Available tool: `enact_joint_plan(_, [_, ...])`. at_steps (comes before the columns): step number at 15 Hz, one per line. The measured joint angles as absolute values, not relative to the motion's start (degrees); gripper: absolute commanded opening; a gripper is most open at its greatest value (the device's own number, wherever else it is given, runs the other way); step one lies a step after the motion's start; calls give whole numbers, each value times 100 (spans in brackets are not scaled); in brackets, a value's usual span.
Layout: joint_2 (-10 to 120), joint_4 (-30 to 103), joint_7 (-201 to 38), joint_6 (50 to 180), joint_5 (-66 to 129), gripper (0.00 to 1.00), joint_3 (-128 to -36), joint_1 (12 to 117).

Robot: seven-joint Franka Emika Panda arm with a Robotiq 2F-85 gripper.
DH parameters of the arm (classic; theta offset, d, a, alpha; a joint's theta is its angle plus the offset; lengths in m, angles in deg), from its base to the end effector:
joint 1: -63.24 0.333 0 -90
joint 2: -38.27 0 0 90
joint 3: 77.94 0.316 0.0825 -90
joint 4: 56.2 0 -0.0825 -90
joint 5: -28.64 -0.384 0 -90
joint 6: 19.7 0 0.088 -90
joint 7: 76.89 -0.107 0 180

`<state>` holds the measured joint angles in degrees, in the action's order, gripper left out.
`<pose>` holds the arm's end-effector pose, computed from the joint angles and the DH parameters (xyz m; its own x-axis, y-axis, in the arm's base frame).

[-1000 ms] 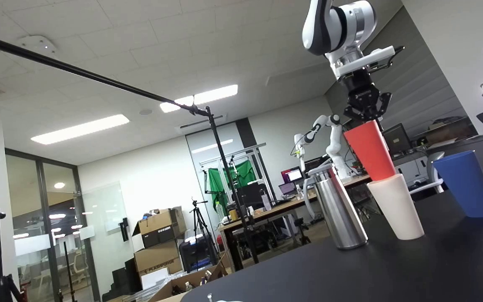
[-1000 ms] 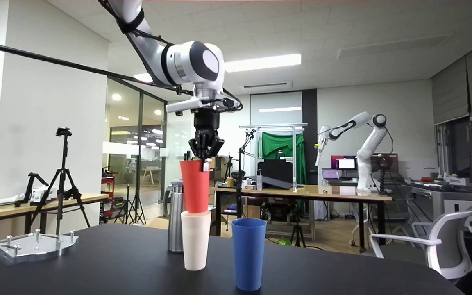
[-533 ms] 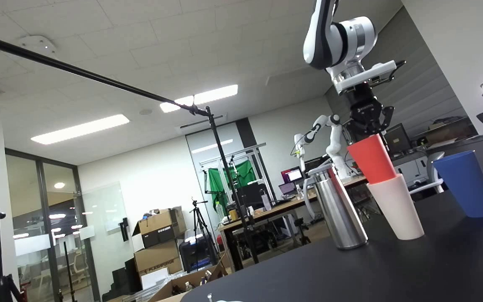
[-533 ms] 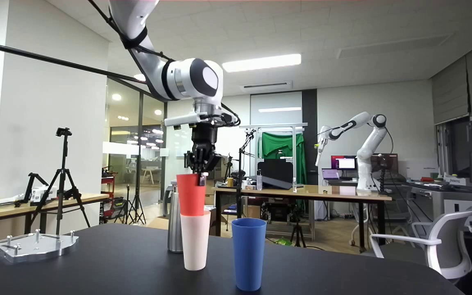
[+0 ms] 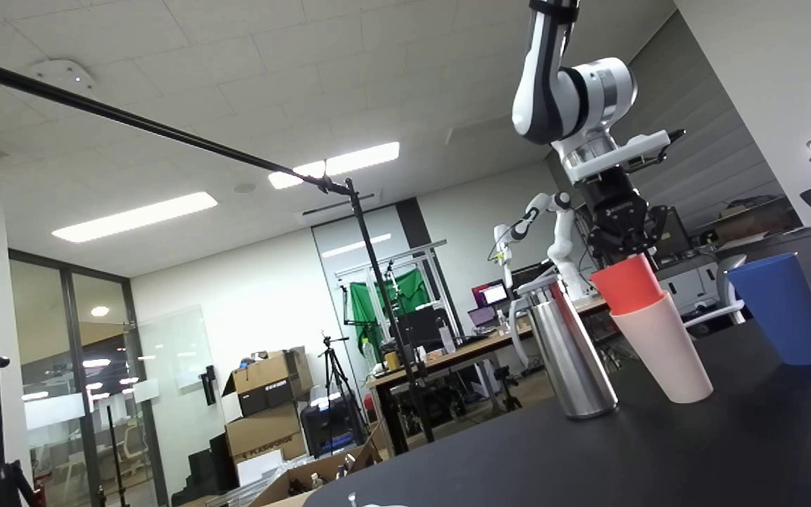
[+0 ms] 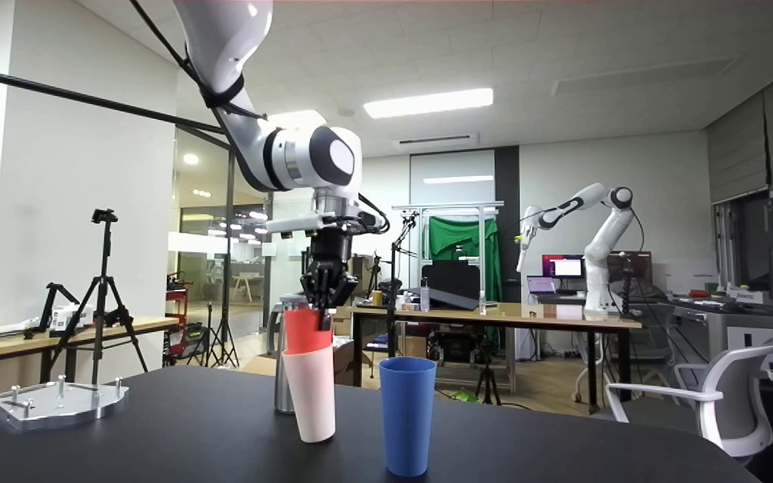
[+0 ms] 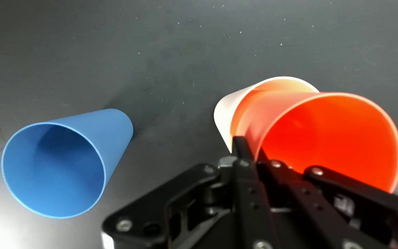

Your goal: Stack up the cups

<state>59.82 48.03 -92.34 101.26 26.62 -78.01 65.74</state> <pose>0.6306 0.0285 0.3250 0.9660 -0.2429 -0.0887 -0.2443 -0.9697 -0.0047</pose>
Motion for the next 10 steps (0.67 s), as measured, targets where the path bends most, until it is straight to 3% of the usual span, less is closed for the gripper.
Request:
enact_joint_plan(6, [6231,4770,-9296,10250,2755,1,-7892,6581])
enact_joint_plan(7, [6276,4749,-9301,10251,2760,28,-7902,6582])
enact_joint_plan(8, [6324,4724,-9305,10251,2762,29,-7909,6583])
enact_joint_plan(10, [6390,4670,-9314,10228,2777,41,-7920,6588])
